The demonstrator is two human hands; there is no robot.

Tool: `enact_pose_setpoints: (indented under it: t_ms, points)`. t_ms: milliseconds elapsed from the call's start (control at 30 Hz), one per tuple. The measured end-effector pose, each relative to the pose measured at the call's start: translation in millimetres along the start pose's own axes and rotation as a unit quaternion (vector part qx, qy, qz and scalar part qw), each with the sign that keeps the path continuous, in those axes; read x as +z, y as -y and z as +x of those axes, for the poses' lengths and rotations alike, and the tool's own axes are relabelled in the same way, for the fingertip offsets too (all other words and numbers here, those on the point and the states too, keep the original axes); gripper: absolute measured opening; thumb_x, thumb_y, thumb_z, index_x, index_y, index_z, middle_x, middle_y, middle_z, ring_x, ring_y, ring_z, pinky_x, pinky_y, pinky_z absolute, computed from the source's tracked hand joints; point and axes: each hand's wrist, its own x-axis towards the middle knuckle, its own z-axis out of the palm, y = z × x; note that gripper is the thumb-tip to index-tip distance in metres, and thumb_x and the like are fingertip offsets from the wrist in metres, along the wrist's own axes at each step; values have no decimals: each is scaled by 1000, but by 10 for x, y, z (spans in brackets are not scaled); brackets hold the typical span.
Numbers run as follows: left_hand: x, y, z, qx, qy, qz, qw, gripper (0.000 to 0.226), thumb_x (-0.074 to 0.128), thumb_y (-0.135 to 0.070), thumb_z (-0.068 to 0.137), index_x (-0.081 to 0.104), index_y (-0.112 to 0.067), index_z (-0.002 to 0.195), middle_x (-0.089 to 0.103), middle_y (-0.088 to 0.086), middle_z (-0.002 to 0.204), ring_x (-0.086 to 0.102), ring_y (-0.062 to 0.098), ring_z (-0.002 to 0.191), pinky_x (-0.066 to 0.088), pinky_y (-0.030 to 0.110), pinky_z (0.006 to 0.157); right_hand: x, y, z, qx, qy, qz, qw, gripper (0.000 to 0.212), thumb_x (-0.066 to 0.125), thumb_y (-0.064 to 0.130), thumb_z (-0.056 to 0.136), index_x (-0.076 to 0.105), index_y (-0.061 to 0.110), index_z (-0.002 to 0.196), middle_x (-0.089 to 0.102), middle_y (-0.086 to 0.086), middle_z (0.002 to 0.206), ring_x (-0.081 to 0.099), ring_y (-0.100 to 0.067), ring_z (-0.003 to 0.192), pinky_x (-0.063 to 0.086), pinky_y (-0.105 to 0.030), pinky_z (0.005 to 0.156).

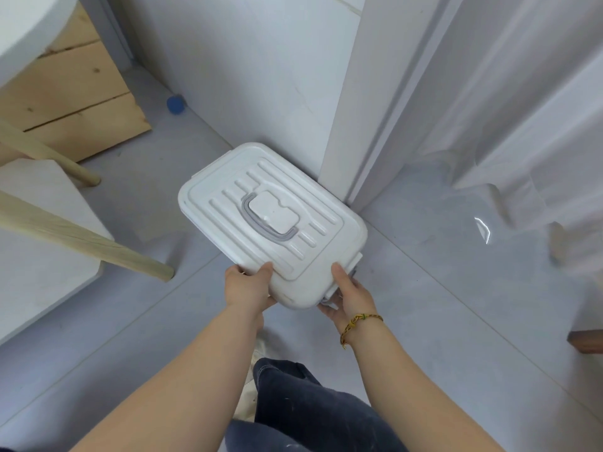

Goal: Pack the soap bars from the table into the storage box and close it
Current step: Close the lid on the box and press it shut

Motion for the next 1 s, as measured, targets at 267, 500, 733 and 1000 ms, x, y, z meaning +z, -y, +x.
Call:
enact_pose_setpoints:
  t_ms: [267, 500, 733, 1000]
  points:
    - [-38, -24, -11, 6, 14, 10, 1000, 32, 56, -7, 89, 44, -1, 118, 51, 11, 112, 52, 25, 98, 48, 37, 73, 211, 30, -73, -150, -150, -304, 929, 46, 43, 23, 96, 33, -3, 132, 54, -19, 126, 55, -29, 102, 37, -25, 76]
    - [-30, -14, -28, 17, 9, 12, 1000, 29, 57, -7, 89, 45, -2, 116, 51, 11, 110, 51, 24, 97, 48, 35, 68, 355, 118, -134, -111, -171, -425, 882, 48, 31, 21, 99, 20, -1, 140, 53, -17, 131, 53, -31, 117, 42, -30, 88]
    - [-92, -74, -22, -21, 42, 10, 999, 31, 57, -6, 88, 46, 0, 116, 53, 15, 124, 53, 25, 101, 50, 36, 69, 423, 26, -120, -168, -160, -308, 923, 56, 29, 10, 99, 1, 5, 147, 19, -14, 154, 34, -27, 135, 30, -30, 107]
    - [-61, 169, -253, -44, 56, -9, 997, 27, 59, -15, 88, 46, -3, 110, 53, 8, 109, 53, 23, 103, 50, 35, 78, 212, 78, -199, -197, -183, -494, 827, 61, 33, 15, 97, -1, 14, 148, 5, -12, 157, 17, -29, 141, 18, -37, 115]
